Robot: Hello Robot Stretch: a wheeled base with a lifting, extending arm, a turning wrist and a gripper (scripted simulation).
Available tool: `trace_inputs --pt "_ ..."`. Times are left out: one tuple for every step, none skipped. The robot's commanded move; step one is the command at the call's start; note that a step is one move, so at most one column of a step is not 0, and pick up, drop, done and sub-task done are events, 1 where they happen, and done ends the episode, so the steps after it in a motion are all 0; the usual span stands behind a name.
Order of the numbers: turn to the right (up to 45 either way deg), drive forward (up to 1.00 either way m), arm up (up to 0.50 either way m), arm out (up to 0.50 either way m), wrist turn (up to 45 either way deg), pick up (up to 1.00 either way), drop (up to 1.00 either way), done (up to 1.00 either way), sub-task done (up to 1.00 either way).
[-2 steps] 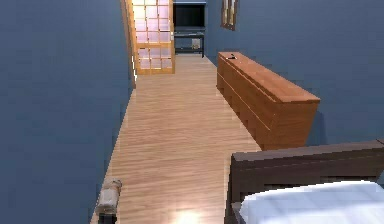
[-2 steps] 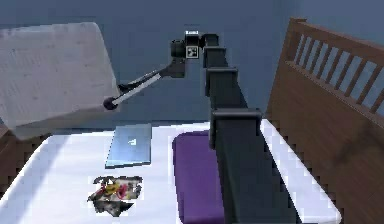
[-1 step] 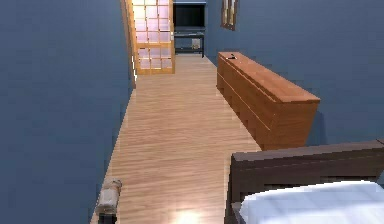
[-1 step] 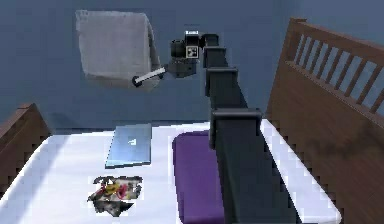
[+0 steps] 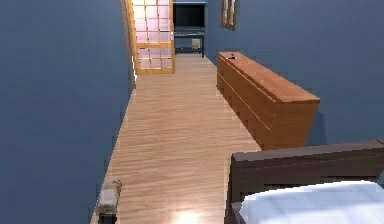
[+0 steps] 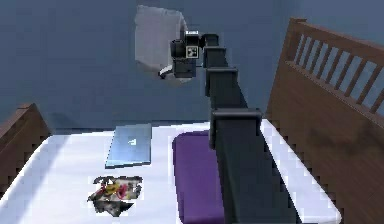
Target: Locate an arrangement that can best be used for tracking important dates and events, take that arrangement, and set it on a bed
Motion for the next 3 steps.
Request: trace_inputs --pt "0.0 0.0 -0.32 0.0 0.0 0.0 0.0 0.0 0.0" --pt "0.0 0.0 -0.32 0.0 0.0 0.0 0.0 0.0 0.0" --pt "0.0 0.0 0.0 0.0 0.0 0.0 1.0 0.0 0.0"
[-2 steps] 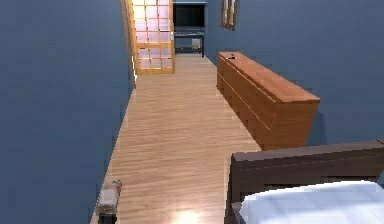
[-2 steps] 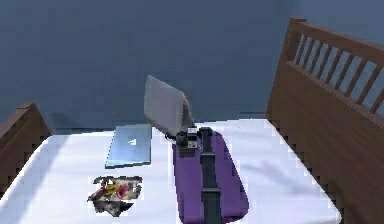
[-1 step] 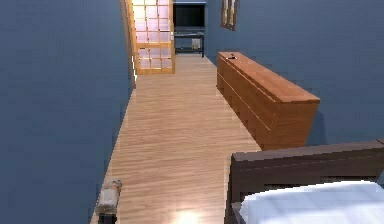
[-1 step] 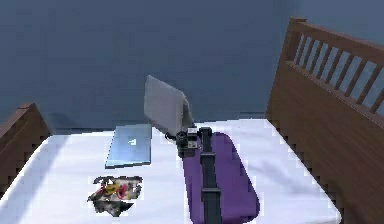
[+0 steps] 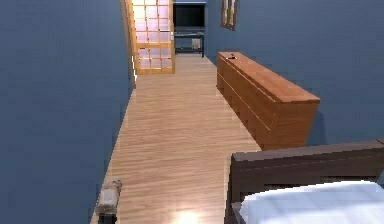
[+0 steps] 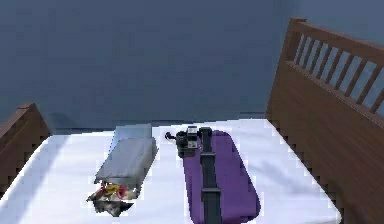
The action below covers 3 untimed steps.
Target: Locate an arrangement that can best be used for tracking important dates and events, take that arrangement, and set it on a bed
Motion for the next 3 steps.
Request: trace_inputs --pt "0.0 0.0 0.1 0.0 0.0 0.0 0.0 0.0 0.0" --pt "0.0 0.0 0.0 -0.08 0.0 0.0 0.0 0.0 0.0" --pt "0.0 0.0 0.0 0.0 0.0 0.0 0.0 1.0 0.0"
